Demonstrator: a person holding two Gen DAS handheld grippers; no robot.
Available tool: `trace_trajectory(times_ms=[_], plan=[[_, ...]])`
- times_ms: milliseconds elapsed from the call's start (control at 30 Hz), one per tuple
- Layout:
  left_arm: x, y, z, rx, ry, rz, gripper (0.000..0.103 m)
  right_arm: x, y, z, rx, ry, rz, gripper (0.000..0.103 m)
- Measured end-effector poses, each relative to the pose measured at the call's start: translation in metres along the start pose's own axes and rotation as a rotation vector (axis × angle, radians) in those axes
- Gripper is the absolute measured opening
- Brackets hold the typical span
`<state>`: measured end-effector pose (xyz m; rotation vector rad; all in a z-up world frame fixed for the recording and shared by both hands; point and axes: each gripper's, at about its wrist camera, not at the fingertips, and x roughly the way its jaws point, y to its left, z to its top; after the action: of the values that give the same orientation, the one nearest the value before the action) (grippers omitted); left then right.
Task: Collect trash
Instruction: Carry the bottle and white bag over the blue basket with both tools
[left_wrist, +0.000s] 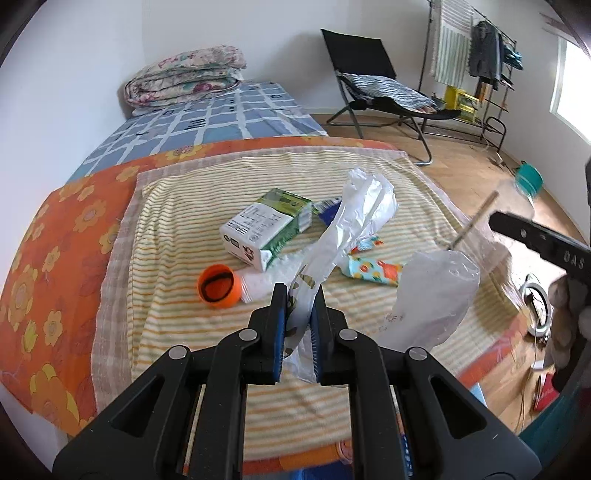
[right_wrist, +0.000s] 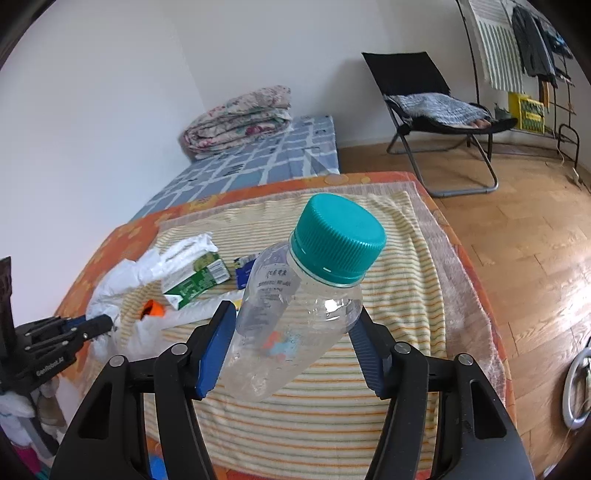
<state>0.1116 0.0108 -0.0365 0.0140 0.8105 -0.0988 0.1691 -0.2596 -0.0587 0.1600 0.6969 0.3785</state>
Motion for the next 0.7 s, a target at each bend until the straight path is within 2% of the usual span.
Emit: trace_trajectory(times_ms=[200,367,700], plan=[[-0.028,-0.015,-0.021,0.052,-0.010,-0.016,0.010,-0.024,0.007,-0.008,-0.063,-0.034,-0.006,0.061],[-0.046,-0.024,-0.038,0.096,-0.017,-0.015,0.010,-0.039,0.006,-0.014,-0.062,-0.036,0.014,0.061],[-0.065,-0.031,-0.082,0.100,0.029,-0.046,0.010,-0.070,0.016,-0.037,-0.109,-0.021,0.064,0.061]])
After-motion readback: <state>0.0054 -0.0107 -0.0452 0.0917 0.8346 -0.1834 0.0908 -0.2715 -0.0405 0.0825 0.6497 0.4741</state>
